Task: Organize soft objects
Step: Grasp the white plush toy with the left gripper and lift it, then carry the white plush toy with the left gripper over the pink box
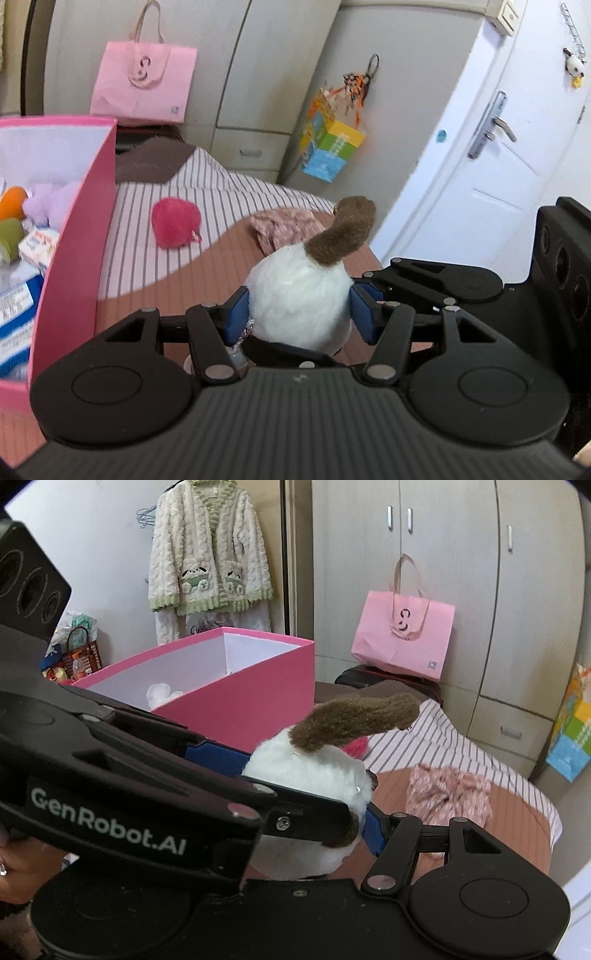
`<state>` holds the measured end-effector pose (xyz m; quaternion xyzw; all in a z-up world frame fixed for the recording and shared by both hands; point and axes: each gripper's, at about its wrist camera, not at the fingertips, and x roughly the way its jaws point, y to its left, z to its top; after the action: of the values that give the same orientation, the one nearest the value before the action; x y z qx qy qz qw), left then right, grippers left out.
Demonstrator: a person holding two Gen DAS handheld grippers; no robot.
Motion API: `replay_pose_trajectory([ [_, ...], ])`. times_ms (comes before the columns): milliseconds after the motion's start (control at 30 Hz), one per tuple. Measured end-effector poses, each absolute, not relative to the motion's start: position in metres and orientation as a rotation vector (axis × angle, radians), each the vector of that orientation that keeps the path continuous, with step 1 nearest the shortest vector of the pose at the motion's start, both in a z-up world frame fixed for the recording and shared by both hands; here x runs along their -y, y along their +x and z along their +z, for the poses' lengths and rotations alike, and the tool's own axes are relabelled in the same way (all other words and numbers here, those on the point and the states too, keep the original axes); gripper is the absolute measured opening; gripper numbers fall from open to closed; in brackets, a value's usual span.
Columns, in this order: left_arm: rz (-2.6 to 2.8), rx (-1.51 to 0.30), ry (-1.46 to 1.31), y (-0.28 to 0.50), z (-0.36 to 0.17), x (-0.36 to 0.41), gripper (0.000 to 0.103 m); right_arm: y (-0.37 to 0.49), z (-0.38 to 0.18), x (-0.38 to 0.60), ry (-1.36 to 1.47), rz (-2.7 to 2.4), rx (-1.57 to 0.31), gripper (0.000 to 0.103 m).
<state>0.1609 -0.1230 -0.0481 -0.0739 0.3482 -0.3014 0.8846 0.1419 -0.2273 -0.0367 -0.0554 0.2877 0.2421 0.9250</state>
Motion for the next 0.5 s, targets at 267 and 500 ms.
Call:
replay_pose_trajectory([
  [267,-0.720,-0.832,-0.136,0.123,-0.046,0.098,0.056,0.099,-0.034,0.214,-0.108,0.519,-0.669,0.068],
  [500,-0.701,-0.897,-0.137,0.095,-0.035,0.066,0.055,0.073,-0.030,0.192,-0.055,0.596,-0.720,0.068],
])
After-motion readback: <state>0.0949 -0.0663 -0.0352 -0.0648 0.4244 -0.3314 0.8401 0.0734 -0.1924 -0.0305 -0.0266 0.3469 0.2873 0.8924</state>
